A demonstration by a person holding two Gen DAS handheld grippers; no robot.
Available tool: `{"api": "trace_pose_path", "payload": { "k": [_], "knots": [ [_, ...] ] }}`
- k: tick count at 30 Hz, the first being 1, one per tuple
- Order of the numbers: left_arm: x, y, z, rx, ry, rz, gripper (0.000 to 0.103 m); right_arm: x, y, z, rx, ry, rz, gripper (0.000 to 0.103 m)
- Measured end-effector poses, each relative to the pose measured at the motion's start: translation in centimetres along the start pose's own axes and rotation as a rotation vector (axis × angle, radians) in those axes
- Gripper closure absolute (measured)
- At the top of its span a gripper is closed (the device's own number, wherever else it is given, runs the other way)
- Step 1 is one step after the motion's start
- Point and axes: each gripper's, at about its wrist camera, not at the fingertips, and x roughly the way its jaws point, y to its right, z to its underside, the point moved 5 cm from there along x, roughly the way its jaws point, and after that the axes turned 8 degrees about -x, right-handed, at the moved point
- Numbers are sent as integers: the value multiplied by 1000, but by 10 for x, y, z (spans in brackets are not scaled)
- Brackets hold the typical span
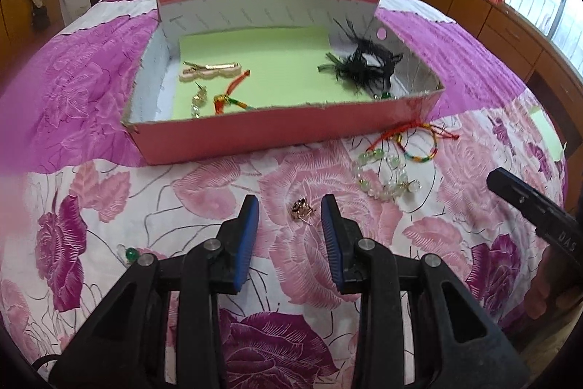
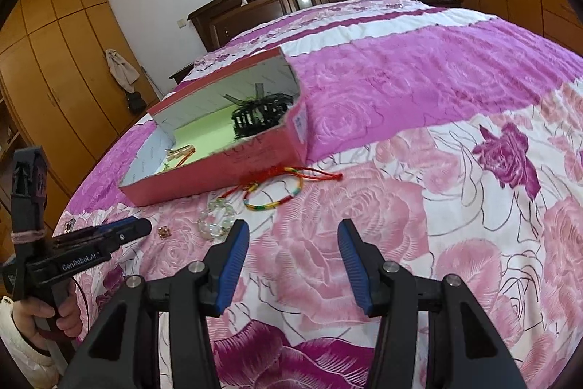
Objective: Organize jewelry
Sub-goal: 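Move both grippers back to the loose jewelry on the bedspread, then grasp a small gold charm with the left gripper while the right grasps the green bead bracelet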
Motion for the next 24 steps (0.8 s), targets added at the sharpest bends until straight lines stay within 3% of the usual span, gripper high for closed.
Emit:
{"api": "trace_pose_path", "payload": {
  "k": [16, 17, 20, 24],
  "knots": [
    [20, 7, 6, 47, -31, -30, 77, 5, 13, 5, 50, -17, -16, 49],
    [21, 8, 6, 50, -30, -31, 79, 5, 13, 5, 50, -17, -16, 49],
    [25, 9, 6, 69, -30, -42, 97, 5, 13, 5, 50, -16, -16, 49],
    [24, 9, 6, 78, -27, -35, 97, 6, 13, 5, 50, -21, -13, 49]
  ]
}}
